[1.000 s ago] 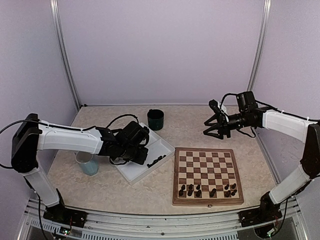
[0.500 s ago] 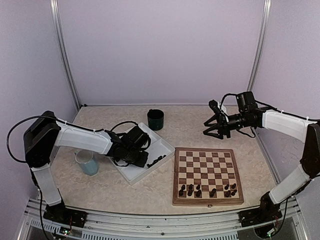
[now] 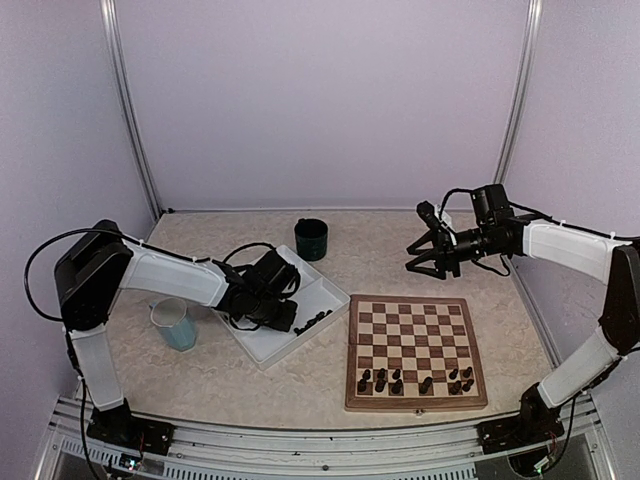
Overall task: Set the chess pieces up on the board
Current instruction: Pick up the pawn from the storage box.
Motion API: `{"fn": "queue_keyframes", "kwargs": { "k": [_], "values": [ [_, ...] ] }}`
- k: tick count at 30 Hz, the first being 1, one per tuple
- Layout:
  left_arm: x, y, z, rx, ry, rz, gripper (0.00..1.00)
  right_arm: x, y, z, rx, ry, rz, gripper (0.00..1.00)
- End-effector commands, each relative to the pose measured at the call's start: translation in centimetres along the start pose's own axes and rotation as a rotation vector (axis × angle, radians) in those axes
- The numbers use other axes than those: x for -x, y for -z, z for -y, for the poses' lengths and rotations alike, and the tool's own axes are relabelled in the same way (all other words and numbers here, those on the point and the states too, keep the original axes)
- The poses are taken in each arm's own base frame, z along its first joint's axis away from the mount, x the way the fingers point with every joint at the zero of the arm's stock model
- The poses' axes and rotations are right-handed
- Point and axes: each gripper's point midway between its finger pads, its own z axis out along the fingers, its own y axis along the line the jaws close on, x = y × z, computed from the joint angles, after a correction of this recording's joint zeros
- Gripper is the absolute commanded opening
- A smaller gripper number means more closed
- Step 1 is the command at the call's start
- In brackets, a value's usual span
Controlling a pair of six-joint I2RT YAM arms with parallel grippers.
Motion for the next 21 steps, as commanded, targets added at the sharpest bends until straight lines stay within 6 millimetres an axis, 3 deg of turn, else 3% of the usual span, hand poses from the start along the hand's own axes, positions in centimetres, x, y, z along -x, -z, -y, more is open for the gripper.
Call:
{"fn": "queue_keyframes", "kwargs": {
  "k": [1,4,7,13,17,21],
  "values": [
    [0.2,0.1,1.1,-0.042,-0.042,-0.015,0.09,0.8,0.4,-0.3,0.025,-0.002,0.021,0.52],
    [0.9,2.6,1.8,-0.058,-0.087,-0.025,0.09,1.7,0.1,-1.4,0.029,0.071,0.007,0.52],
    [2.4,6.0,2.9,-0.125,-0.102,-0.012,0.09,2.3,-1.6,-3.6,0.051,0.204,-0.083,0.51],
    [3.6,12.2,7.2,-0.423,-0.128,-0.045,0.09,3.7,-4.7,-8.8,0.119,0.476,-0.21,0.5],
    [3.6,14.8,9.6,-0.589,-0.117,-0.066,0.1,5.6,-6.3,-11.2,0.122,0.583,-0.228,0.49],
    [3.6,16.9,11.7,-0.738,-0.095,-0.072,0.1,5.2,-8.2,-12.4,0.069,0.693,-0.302,0.49]
  ]
}}
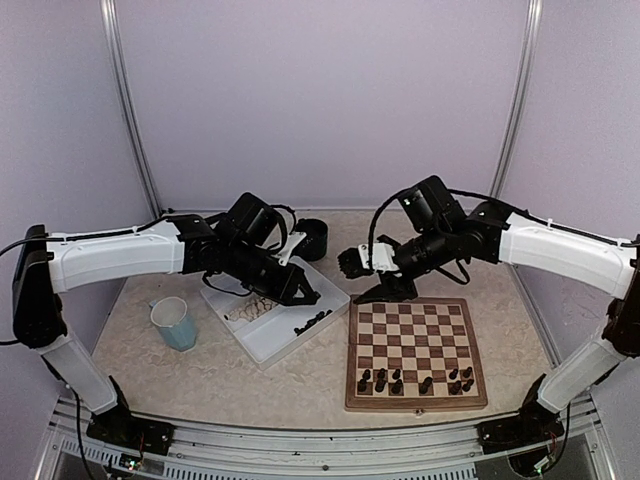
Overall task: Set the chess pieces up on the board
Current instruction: Pick up the pawn from the storage box, then pass from the left arm to the right
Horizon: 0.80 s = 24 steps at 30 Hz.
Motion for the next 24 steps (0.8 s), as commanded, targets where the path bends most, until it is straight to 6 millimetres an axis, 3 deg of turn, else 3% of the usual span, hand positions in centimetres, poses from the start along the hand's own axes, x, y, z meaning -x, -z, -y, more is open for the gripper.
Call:
{"fn": "queue_keyframes", "kwargs": {
  "k": [1,13,24],
  "values": [
    [-0.7,1.1,4.3,-0.228,0.026,-0.045,0.1,-0.2,-1.3,-0.3,-0.066,0.12,-0.152,0.49],
    [-1.6,0.3,7.5,-0.355,0.032,-0.085,0.11,0.2,-4.8,-0.8,-0.085,0.177,-0.223,0.45],
    [-1.4,-0.1,7.7,-0.377,0.052,-0.08,0.1,1.2,-5.1,-2.8,-0.06,0.233,-0.209,0.37]
  ]
}}
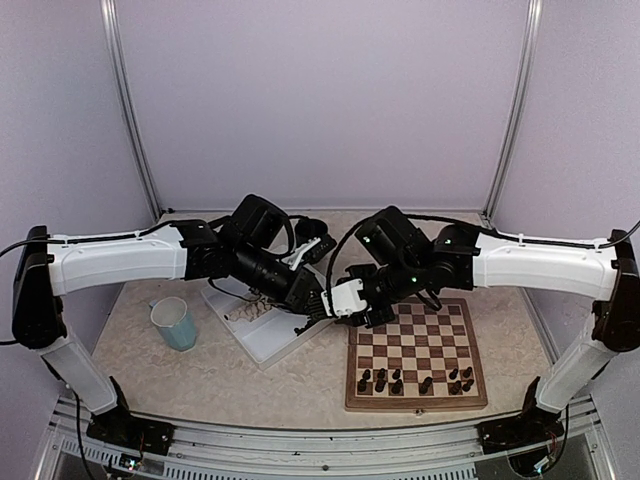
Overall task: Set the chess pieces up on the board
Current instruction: Pass from the left arm to the right, then pass from the right arm to the left
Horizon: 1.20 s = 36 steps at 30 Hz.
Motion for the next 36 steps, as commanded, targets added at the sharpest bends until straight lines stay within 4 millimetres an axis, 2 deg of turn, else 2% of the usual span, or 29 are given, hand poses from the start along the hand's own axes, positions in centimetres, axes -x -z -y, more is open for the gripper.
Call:
{"fn": "queue_keyframes", "kwargs": {
  "k": [1,6,10,14,18,23,25,28,30,34,36],
  "values": [
    [-0.1,-0.7,0.1,-0.03,0.008,-0.003,0.1,1.2,0.7,0.2,-0.03,0.029,0.024,0.36],
    [0.0,-1.0,-0.1,-0.029,0.015,-0.004,0.1,1.5,0.8,0.0,-0.042,0.036,0.021,0.28],
    [0.1,-1.2,-0.7,-0.019,0.03,-0.002,0.11,1.5,0.8,0.1,-0.052,0.028,0.015,0.12],
    [0.6,-0.7,-1.2,0.015,0.027,0.024,0.17,0.8,0.7,0.2,-0.07,0.01,-0.007,0.01],
    [0.8,0.4,-1.2,0.045,-0.006,0.093,0.25,0.2,1.5,0.1,-0.065,-0.06,0.045,0.0],
    [0.6,2.5,-0.8,0.066,-0.073,0.254,0.29,-0.7,4.0,1.3,0.001,-0.269,0.218,0.0],
    [1.4,3.5,0.0,0.105,-0.155,0.377,0.3,-0.7,5.3,1.6,0.051,-0.37,0.328,0.0],
    [2.6,4.8,4.1,0.204,-0.396,0.559,0.34,-0.3,7.2,1.6,0.159,-0.485,0.512,0.0],
    [3.5,5.7,5.6,0.279,-0.508,0.648,0.37,-0.2,8.3,1.4,0.237,-0.54,0.617,0.0],
    [5.6,6.4,7.6,0.27,-0.597,0.72,0.4,0.2,9.7,1.1,0.326,-0.576,0.733,0.0],
    [6.5,5.5,8.5,0.241,-0.625,0.708,0.4,0.3,10.1,1.1,0.34,-0.583,0.76,0.0]
  ]
}}
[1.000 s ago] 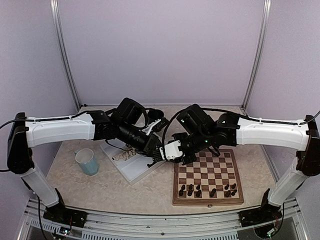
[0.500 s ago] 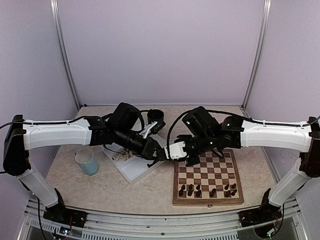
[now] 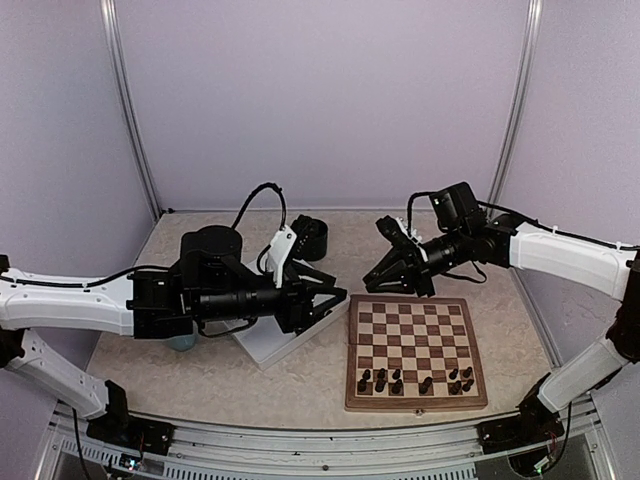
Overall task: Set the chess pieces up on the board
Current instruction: Pass from the right arm to the left
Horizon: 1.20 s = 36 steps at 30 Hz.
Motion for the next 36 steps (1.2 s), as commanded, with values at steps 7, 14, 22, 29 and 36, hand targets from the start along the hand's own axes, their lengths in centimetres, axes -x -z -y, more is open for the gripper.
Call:
{"fn": "queue_keyframes", "kwargs": {
  "k": [7,14,22,29,36],
  "values": [
    [4.3,-6.1,0.3,-0.011,-0.142,0.068,0.37,2.1,1.2,-2.3,0.161,-0.055,0.155,0.0],
    [3.3,-7.5,0.2,-0.012,-0.139,0.025,0.31,2.2,1.6,-2.3,0.154,-0.047,0.161,0.0],
    [2.8,-7.9,0.3,-0.029,-0.123,-0.001,0.2,2.0,1.6,-2.2,0.15,-0.041,0.157,0.0],
    [4.0,-8.2,-0.2,-0.055,-0.106,0.008,0.11,0.6,2.0,-1.4,0.036,0.069,0.044,0.46],
    [3.7,-9.0,-1.0,-0.024,-0.137,-0.042,0.11,-3.3,5.7,1.2,-0.163,0.112,-0.108,0.59]
  ]
}}
